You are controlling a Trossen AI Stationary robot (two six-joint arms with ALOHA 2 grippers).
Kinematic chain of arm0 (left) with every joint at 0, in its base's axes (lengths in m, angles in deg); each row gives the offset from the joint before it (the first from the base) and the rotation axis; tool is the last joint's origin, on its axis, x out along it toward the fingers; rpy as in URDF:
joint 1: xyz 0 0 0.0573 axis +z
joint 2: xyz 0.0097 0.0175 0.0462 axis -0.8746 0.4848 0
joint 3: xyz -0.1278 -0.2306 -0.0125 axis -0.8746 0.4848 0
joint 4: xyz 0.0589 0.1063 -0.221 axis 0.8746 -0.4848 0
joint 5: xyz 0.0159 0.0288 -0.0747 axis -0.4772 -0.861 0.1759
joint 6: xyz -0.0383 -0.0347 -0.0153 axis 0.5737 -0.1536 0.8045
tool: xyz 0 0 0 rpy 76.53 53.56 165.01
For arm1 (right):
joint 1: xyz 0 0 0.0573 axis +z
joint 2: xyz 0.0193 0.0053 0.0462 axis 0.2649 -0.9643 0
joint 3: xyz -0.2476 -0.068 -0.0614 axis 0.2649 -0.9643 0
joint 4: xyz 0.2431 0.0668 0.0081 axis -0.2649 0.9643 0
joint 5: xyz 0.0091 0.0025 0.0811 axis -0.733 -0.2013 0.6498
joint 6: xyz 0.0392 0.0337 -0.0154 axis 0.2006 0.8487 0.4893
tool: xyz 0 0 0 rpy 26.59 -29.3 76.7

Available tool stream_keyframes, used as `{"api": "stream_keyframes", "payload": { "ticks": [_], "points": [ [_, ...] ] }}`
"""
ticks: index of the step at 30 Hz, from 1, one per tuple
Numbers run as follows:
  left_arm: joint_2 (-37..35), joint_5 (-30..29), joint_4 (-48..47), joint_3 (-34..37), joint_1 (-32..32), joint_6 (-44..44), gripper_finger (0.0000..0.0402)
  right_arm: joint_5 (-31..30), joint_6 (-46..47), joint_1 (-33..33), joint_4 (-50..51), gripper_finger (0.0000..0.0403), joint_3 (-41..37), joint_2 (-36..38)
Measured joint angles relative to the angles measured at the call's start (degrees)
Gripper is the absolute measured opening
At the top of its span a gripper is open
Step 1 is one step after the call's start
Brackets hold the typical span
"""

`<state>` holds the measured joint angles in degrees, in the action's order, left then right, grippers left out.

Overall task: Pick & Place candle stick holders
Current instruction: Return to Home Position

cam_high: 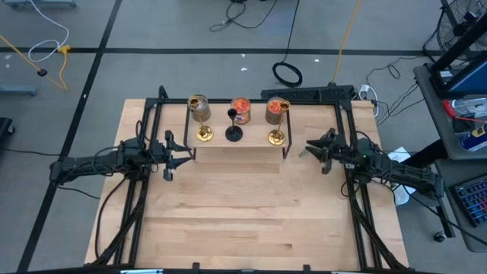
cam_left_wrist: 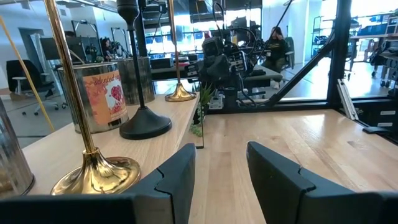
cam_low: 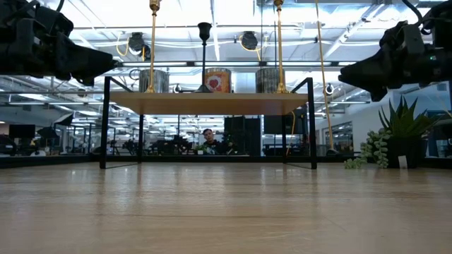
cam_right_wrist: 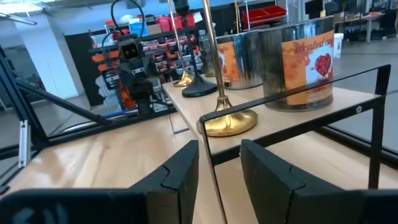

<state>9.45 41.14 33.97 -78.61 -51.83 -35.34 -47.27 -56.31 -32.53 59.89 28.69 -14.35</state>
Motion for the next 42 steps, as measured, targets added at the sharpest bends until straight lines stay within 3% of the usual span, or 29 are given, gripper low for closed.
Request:
{"api": "stream_keyframes", "payload": {
  "ticks": [42],
  "points": [
    [0.01, 0.0, -0.01, 0.0, 0.0, 0.0, 0.0154, 0.35, -0.83, 0.0, -0.76, 0.0116, 0.0, 0.0]
  ]
}}
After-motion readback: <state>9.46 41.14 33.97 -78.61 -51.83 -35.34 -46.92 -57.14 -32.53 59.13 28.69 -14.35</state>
